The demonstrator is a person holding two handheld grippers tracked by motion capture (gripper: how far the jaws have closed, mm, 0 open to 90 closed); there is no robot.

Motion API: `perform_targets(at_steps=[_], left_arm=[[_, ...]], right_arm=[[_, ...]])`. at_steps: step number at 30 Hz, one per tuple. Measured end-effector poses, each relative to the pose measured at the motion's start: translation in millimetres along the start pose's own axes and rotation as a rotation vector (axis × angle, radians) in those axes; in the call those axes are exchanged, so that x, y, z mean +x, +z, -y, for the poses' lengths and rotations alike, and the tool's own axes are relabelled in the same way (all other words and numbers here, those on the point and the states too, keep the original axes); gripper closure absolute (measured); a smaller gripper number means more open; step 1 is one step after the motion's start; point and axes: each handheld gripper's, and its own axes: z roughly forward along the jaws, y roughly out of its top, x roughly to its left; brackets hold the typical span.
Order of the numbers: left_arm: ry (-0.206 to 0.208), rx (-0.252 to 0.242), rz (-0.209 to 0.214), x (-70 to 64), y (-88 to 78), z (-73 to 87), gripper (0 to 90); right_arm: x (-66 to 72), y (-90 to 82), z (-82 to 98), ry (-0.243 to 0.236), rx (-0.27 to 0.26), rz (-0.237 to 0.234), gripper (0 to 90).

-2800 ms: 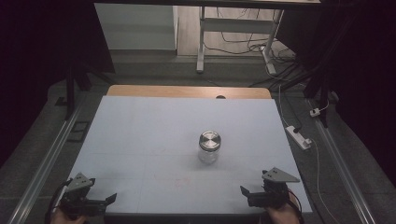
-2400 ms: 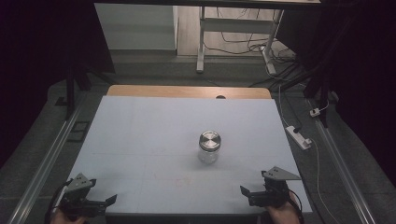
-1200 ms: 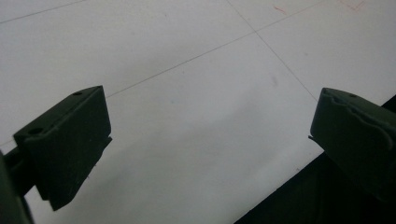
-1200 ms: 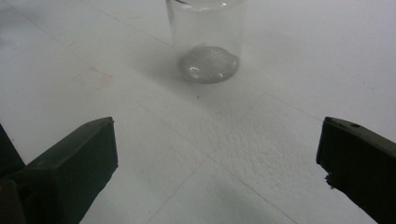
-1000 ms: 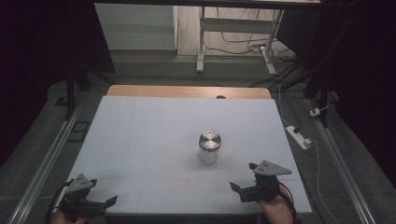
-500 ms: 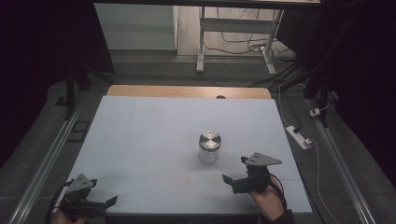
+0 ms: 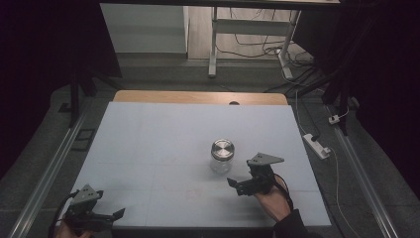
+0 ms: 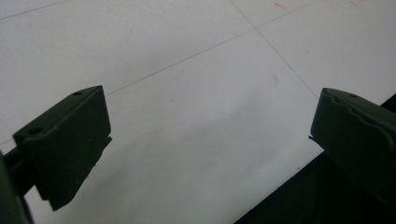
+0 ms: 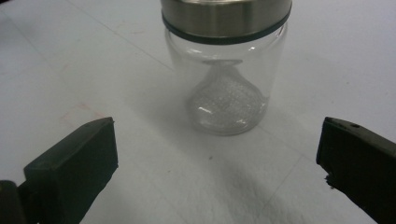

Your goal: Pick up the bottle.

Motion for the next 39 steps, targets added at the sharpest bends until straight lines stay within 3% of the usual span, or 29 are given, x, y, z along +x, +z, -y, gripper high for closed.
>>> perform_targets(at_steps=[4,11,26,39], left_arm=[[-0.005,0.002,0.003,0.6,0.2,0.0,0.0],[-0.009,0.003,0.008,1.2,0.4,-0.2,0.0],[-0.012,0.007,0.011,1.8,0.8,-0.3,0.0],[-0.012,0.011,0.013,2.1,1.1,-0.5,0.0]], right_arm=[[-0.6,10.9,-3.3,-0.017,0.022,0.008,0.0],[-5.3,22.3,-10.4,-0.012,0.003,0.011,0.0],[-5.4,57.4,-21.7,-0.06,0.035,-0.005,0.0],[-7.8,71.0,-28.7,-0.067,0.026,-0.002,0.0]])
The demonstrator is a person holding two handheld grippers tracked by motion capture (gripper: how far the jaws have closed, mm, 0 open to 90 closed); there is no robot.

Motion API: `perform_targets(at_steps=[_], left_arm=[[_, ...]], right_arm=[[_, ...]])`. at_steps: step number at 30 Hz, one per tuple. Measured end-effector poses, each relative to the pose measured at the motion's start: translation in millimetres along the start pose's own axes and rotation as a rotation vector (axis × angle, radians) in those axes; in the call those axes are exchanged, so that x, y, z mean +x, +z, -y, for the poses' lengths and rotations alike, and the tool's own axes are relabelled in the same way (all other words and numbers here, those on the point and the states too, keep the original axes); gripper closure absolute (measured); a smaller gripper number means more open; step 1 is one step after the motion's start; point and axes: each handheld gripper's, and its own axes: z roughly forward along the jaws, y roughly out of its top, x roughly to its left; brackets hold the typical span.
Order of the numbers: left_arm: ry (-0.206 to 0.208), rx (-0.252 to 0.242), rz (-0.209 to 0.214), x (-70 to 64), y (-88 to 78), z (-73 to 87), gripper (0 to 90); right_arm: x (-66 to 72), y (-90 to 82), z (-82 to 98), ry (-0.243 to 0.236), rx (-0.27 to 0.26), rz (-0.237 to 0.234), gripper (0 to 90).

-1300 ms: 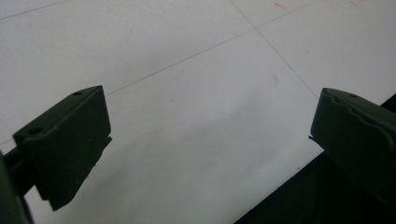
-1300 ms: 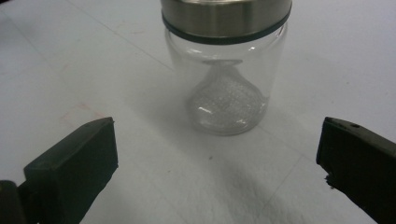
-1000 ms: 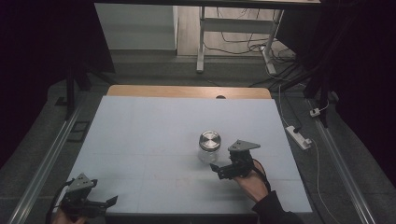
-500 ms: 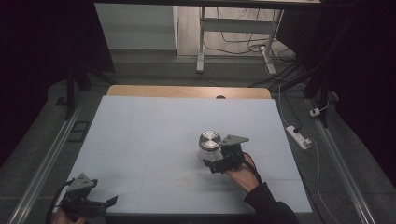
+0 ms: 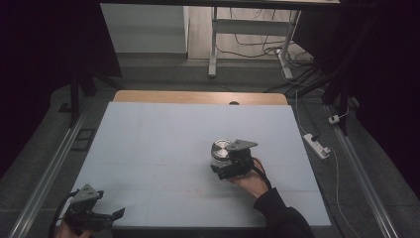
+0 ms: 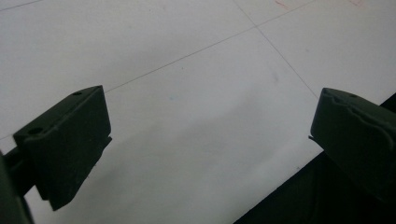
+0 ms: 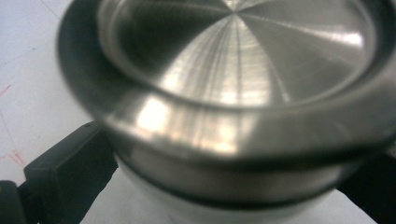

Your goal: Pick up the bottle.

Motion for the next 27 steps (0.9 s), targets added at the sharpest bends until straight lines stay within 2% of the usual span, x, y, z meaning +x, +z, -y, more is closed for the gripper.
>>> perform_targets(at_steps=[3,8,11,15,27], left_arm=[[0.0,0.001,0.0,0.0,0.1,0.0,0.0],[0.0,0.003,0.0,0.0,0.3,-0.2,0.0],[-0.002,0.003,0.0,-0.4,0.4,-0.2,0.0],[-0.001,0.004,-0.001,-0.4,0.4,-0.2,0.0],[0.006,0.002,-0.002,-0.7,0.1,-0.1,0.0]], right_arm=[[-0.4,-0.2,-1.2,-0.008,-0.012,0.003,0.3],[-1.9,-1.1,-2.7,-0.007,-0.041,-0.006,7.4],[-2.3,-0.3,-3.0,-0.018,-0.038,-0.013,13.4],[-1.5,-1.1,-3.4,-0.045,-0.036,-0.008,14.5],[1.2,-3.4,-4.9,-0.062,-0.023,0.011,15.1]])
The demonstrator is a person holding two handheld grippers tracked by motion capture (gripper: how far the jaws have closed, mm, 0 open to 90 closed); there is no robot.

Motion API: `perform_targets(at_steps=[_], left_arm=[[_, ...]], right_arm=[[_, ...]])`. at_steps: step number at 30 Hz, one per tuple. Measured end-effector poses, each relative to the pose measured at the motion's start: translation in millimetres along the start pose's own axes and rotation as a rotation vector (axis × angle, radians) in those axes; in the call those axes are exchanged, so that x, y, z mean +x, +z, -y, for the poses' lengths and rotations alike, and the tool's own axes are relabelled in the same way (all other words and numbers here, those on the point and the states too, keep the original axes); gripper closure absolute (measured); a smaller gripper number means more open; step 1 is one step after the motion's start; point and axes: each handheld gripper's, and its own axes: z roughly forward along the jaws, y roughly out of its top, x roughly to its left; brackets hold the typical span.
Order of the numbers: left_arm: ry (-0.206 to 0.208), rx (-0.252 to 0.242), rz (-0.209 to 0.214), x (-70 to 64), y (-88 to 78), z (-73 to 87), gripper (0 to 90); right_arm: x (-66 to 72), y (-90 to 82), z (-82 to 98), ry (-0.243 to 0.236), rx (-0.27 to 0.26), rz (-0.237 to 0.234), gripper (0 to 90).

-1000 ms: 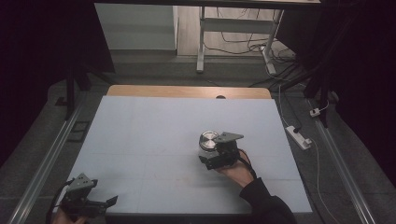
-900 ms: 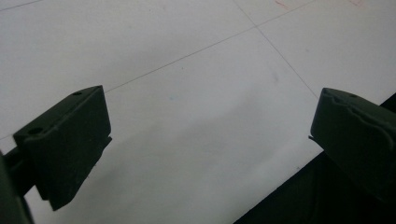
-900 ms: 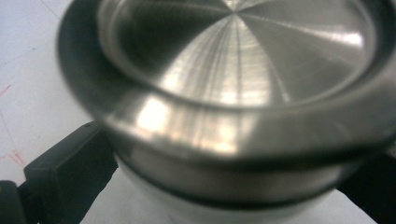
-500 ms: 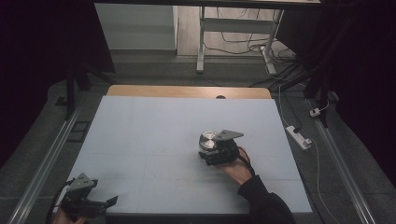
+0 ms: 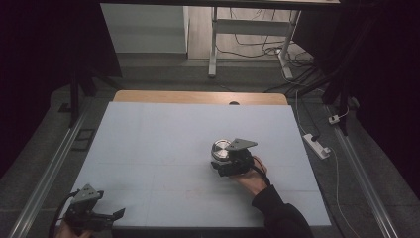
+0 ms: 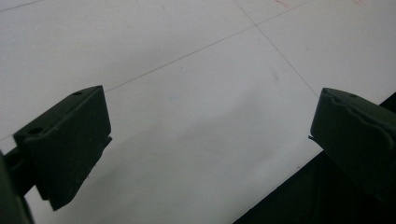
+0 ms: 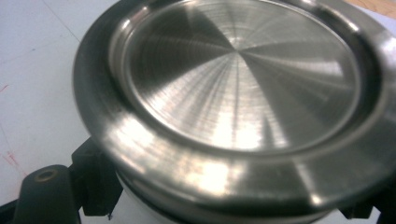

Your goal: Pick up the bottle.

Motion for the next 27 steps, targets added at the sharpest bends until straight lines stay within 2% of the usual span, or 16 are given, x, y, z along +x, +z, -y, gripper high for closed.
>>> perform_targets(at_steps=[5,11,24,27], left_arm=[[0.002,-0.002,-0.003,-0.4,-0.1,0.0,0.0],[0.0,-0.004,0.001,0.0,-0.4,0.1,0.0],[-0.002,-0.007,0.005,0.3,-0.5,0.0,0.0],[-0.004,-0.006,0.007,0.3,-0.4,0.0,0.0]], right_arm=[[2.0,-2.9,-1.4,-0.01,-0.001,0.007,15.1],[7.6,-7.8,-6.1,-0.01,-0.015,-0.007,15.1],[27.8,-16.9,-18.3,-0.005,-0.03,-0.062,15.1],[32.6,-17.3,-20.3,-0.017,-0.029,-0.069,15.1]])
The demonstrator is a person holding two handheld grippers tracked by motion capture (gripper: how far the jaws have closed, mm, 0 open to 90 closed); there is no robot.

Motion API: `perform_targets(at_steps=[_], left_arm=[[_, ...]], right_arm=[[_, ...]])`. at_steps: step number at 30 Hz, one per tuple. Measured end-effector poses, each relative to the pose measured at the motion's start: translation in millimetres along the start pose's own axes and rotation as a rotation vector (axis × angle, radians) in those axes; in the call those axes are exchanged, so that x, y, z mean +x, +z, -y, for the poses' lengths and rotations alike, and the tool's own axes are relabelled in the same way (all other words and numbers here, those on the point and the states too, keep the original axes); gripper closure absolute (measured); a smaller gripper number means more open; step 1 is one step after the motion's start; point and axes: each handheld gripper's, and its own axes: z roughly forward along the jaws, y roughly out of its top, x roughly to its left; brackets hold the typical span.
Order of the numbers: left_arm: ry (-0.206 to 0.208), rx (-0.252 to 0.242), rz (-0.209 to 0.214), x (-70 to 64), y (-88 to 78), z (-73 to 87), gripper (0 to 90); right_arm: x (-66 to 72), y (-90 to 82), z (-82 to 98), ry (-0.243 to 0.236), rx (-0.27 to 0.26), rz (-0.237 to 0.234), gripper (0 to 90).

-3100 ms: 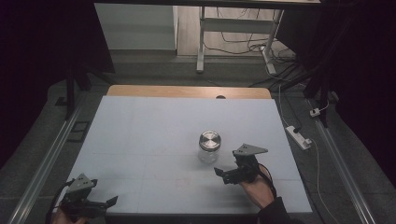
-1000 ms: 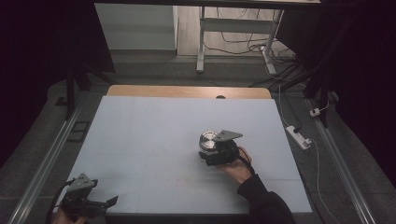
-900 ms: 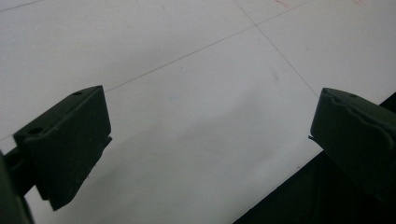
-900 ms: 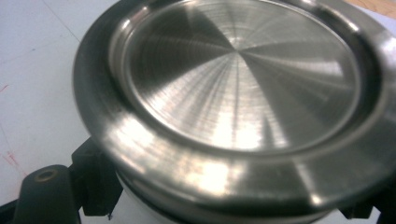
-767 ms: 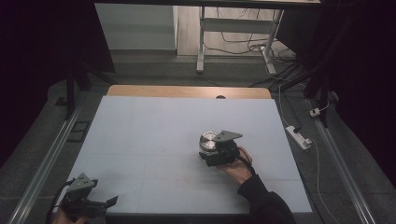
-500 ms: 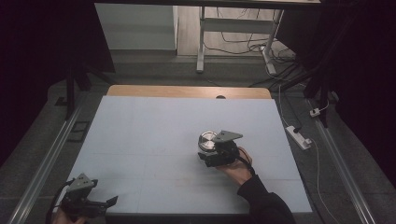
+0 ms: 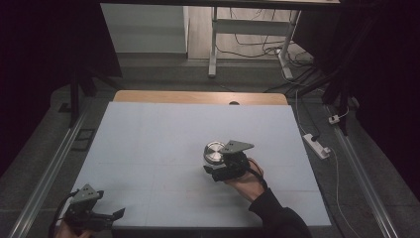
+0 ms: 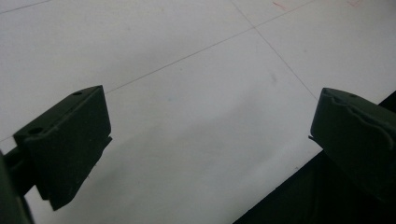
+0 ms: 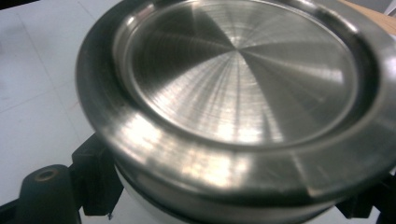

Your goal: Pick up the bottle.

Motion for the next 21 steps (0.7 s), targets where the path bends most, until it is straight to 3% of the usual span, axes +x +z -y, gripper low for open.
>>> perform_targets(at_steps=[21], left_arm=[[0.002,0.004,0.008,0.6,0.4,-0.3,0.0]], right_arm=[[31.6,5.1,-12.4,-0.04,-0.01,-0.07,15.2]])
